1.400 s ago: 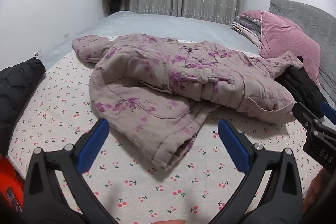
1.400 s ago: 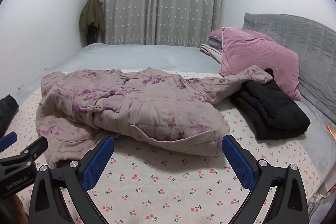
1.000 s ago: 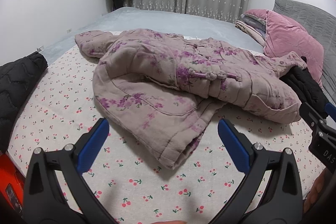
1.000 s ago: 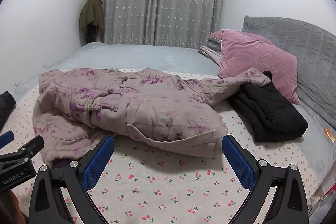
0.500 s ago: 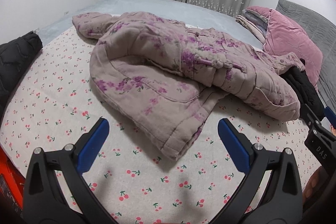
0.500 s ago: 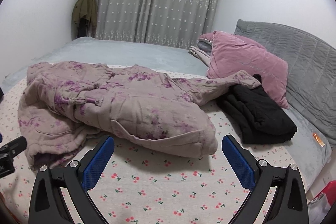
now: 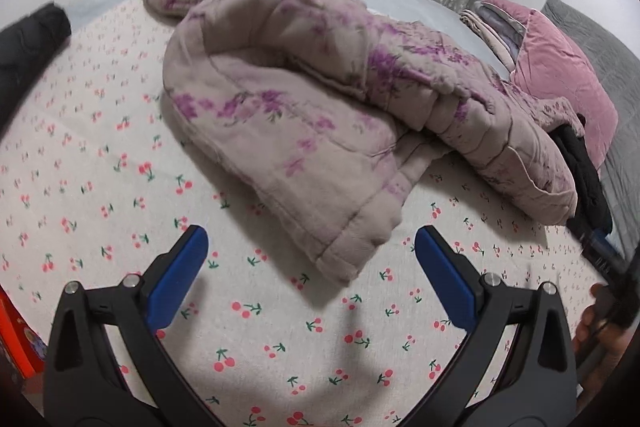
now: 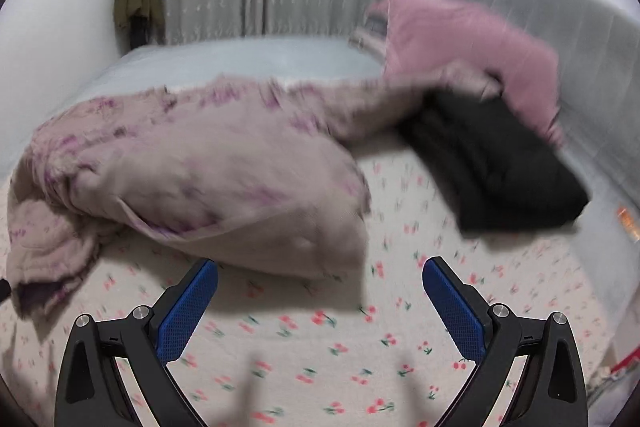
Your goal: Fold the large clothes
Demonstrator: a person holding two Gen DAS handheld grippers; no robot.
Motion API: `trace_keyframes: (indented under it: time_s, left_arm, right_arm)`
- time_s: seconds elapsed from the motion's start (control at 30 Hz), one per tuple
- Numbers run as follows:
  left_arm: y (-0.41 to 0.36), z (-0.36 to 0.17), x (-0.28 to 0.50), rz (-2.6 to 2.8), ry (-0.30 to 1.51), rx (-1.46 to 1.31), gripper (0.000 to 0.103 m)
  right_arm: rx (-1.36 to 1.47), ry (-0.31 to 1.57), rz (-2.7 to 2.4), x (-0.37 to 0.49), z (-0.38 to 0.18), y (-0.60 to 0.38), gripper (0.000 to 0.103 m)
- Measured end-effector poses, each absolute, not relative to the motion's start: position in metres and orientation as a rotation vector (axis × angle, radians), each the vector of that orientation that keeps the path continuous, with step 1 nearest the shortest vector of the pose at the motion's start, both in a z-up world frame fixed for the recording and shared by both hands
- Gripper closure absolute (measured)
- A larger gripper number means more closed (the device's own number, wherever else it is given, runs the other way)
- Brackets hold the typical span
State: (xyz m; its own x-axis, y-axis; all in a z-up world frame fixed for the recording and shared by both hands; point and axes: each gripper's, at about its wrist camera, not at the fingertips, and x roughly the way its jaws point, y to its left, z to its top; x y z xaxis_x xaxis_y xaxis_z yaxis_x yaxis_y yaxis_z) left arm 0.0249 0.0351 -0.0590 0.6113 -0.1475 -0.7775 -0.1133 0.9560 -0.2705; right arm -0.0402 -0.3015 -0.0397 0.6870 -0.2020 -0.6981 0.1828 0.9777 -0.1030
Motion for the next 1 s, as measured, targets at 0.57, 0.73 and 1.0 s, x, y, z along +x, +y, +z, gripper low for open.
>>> trace_keyframes:
  time_s: [0.57,0.73,1.0]
  left_arm:
    - [0.018,-0.089,0.068,-0.007,0.989,-0.378,0.074]
    - [0.049,-0.058,0.046,-0.075,0.825,-0.542,0.082]
    - [0.122,0.030,-0.034,-0.144,0.360,-0.660,0.082]
  right_arm:
    - [-0.609,0.689,-0.014,0.024,-0.110,-0.274,0.030]
    - [-0.362,0.635,0.087,0.019,-0.068,-0.292,0.069]
    - [0.341,0.349,0.511,-0.038,0.030,-0.353,0.076]
